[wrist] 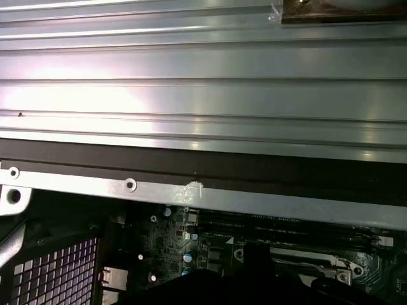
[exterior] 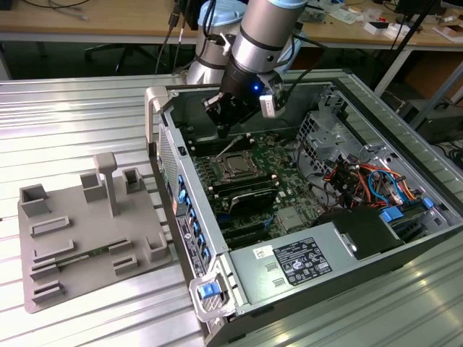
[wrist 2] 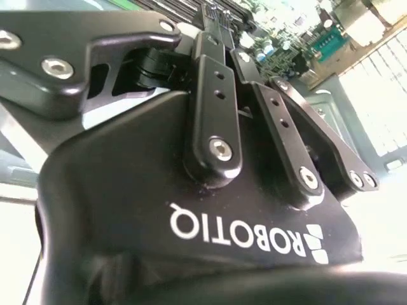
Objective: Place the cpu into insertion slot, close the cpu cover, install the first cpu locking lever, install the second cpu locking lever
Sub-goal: 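Install the first cpu locking lever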
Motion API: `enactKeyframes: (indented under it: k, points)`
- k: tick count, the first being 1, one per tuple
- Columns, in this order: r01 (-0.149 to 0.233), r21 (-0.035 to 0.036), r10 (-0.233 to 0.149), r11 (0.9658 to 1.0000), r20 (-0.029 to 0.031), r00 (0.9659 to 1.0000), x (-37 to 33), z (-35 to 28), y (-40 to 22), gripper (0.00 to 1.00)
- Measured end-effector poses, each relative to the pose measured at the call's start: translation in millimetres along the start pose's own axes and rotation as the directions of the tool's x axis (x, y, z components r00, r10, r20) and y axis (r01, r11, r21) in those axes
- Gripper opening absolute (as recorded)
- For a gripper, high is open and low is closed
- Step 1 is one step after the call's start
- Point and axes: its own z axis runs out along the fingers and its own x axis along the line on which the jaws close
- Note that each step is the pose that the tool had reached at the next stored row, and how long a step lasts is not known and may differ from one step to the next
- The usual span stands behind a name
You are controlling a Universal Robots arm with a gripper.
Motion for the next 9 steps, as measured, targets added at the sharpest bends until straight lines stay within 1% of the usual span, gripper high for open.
enactKeyframes:
  k: [5, 6, 9]
  points:
    - [0.005, 0.0004, -0.005, 1.0, -0.0024, 1.0, -5.0, 7.1, -1.1, 0.11]
    - [0.006, 0.0005, -0.006, 1.0, -0.0035, 1.0, -7.1, 8.3, -1.4, 0.11]
    - [0.006, 0.0001, -0.006, 1.0, -0.0083, 0.9999, -18.8, 9.9, -2.8, 0.11]
